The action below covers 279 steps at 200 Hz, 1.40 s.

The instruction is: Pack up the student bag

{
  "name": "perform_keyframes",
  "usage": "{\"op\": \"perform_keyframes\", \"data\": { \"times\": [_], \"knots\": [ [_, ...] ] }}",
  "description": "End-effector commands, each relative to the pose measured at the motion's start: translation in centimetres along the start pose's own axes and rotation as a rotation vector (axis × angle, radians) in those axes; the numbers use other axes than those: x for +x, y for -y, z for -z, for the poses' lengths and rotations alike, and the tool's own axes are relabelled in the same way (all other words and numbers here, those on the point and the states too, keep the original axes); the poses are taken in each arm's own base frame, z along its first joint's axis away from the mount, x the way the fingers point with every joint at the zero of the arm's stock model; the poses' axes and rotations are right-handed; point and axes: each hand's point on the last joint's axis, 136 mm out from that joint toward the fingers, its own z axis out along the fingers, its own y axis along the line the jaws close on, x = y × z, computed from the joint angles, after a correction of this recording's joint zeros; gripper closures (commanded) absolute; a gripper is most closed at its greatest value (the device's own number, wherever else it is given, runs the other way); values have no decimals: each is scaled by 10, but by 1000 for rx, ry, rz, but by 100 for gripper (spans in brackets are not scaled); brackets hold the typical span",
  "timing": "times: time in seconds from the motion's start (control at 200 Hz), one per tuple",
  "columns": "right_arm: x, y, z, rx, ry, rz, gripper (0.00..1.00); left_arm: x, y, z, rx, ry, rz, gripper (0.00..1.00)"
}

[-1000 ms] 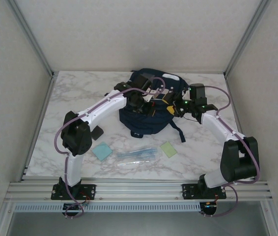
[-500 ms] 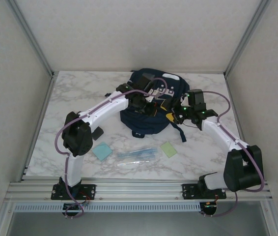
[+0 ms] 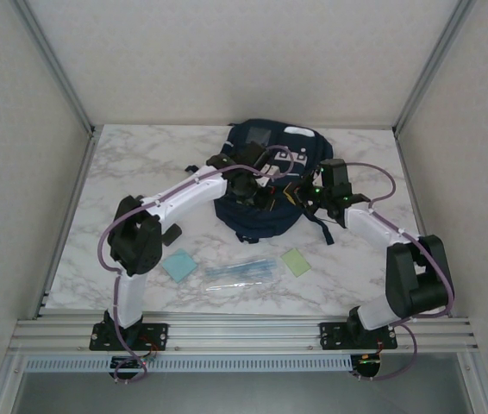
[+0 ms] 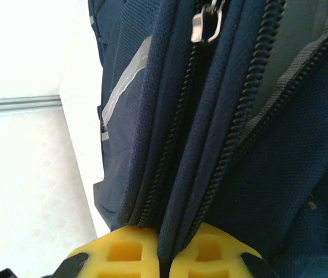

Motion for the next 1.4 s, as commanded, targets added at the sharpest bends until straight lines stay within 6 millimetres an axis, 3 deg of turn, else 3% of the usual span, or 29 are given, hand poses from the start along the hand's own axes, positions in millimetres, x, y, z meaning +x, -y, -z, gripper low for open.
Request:
{"op": "perform_keyframes", "data": {
  "times": [0.0, 0.085, 0.185, 0.29, 0.445, 0.495, 0.576, 0.671, 0.776, 0.951, 1.036, 1.156, 1.346, 1.391],
  "knots": [
    [-28, 0, 17, 34, 150, 65, 100, 19, -76, 27, -225, -50, 124, 100],
    [-27, -1, 15, 29, 143, 69, 100, 24, -115, 38, -312, -48, 189, 100],
    [-28, -3, 15, 28, 140, 73, 100, 21, -147, 48, -377, -17, 245, 100],
    [-29, -4, 16, 29, 142, 88, 100, 10, -173, 53, -414, 28, 274, 100],
    [-31, -7, 20, 40, 141, 132, 100, -10, -229, 66, -597, 103, 291, 100],
    [-31, -7, 21, 55, 134, 156, 100, -18, -236, 70, -589, 136, 298, 100],
    [-36, -4, 20, 80, 121, 191, 100, -28, -217, 72, -474, 168, 265, 100],
    [-46, 3, 14, 101, 100, 207, 100, -31, -169, 77, -288, 196, 189, 100],
    [-62, 8, 7, 111, 89, 208, 100, -19, -119, 80, -174, 198, 98, 100],
    [-90, 17, 5, 163, 99, 189, 100, 11, -39, 56, 11, 156, 34, 100],
    [-98, 18, 6, 176, 102, 165, 100, 13, -13, 42, 62, 147, 17, 100],
    [-98, 11, 14, 175, 102, 186, 100, 5, -8, 27, 26, 121, 2, 100],
    [-83, -11, 36, 92, 79, 206, 100, -25, -31, 30, -138, 189, -18, 100],
    [-81, -18, 42, 70, 78, 203, 100, -33, -37, 33, -182, 213, -33, 83]
  ]
}}
